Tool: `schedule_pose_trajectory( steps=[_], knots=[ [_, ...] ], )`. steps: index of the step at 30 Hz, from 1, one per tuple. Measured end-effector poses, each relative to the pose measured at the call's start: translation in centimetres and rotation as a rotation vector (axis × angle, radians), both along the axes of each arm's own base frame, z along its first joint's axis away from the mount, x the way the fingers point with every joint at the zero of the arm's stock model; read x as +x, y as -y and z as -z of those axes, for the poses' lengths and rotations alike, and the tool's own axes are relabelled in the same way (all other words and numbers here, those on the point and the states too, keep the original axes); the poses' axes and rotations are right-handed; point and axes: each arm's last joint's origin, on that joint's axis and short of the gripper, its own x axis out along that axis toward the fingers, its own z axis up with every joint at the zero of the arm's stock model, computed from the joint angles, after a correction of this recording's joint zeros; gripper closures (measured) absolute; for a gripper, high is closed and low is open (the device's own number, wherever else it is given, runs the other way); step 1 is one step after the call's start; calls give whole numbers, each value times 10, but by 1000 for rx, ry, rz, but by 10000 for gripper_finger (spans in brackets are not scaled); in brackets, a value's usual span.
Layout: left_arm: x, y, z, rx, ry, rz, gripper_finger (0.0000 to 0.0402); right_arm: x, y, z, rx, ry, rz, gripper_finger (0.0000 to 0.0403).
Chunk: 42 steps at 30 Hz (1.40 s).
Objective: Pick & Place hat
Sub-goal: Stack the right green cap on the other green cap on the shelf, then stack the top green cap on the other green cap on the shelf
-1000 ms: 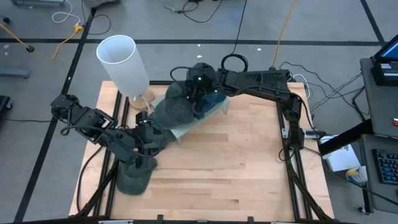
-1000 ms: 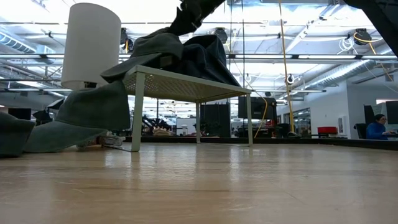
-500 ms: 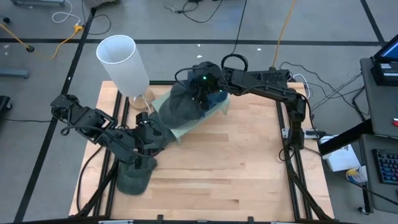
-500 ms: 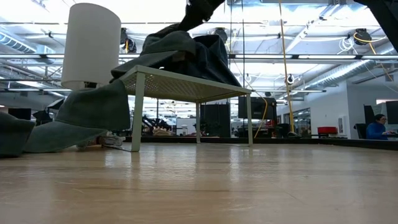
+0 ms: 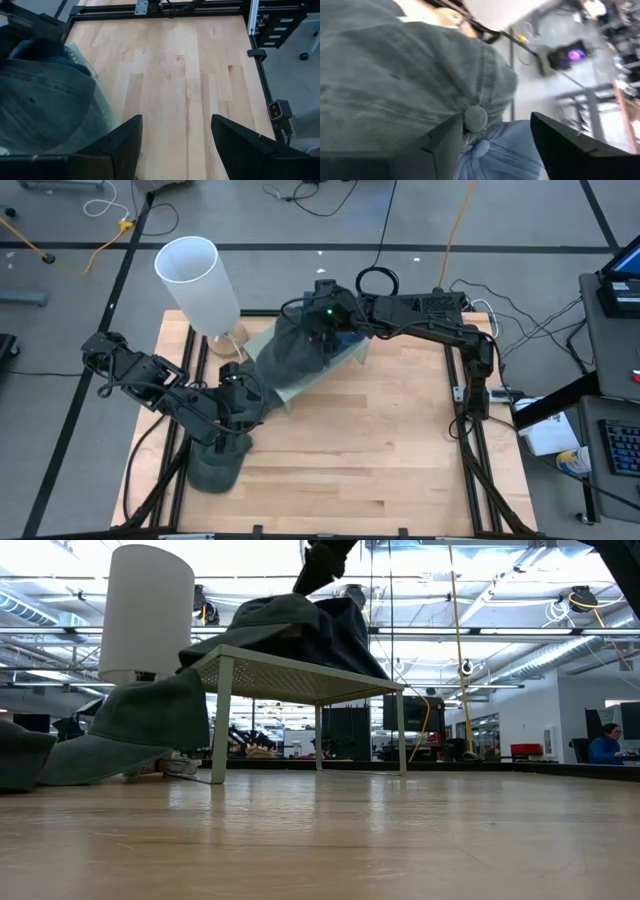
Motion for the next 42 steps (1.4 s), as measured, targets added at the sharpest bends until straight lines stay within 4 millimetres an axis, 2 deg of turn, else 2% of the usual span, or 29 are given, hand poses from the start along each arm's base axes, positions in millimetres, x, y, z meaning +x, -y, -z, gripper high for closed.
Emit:
schedule_pose_trajectory(
  steps=[7, 14, 21, 25, 31, 35, 38, 42],
  knots=[
    [0, 0, 0, 1, 0, -2, 163, 1, 1, -4, -23, 45, 45, 156],
    [0, 0, 0, -3, -2, 3, 163, 1, -12, -5, 169, 96, -54, 158],
    [0, 0, 0, 1, -2, 7, 163, -1, -18, -12, 123, 124, 2, 158],
    [-3, -2, 3, -54, -37, -61, 163, -6, -32, -21, 231, 189, -17, 158],
    [-16, -9, 24, -194, -215, -351, 163, -15, -66, -25, 350, 178, -12, 158],
    [-17, -8, 42, -233, -294, -452, 163, -21, -88, -29, 378, 165, -48, 158],
    [-17, -3, 64, -197, -351, -480, 163, -25, -102, -33, 406, 174, -67, 158],
    [-19, -1, 104, -134, -446, -561, 163, -27, -118, -35, 427, 179, -94, 158]
  ],
)
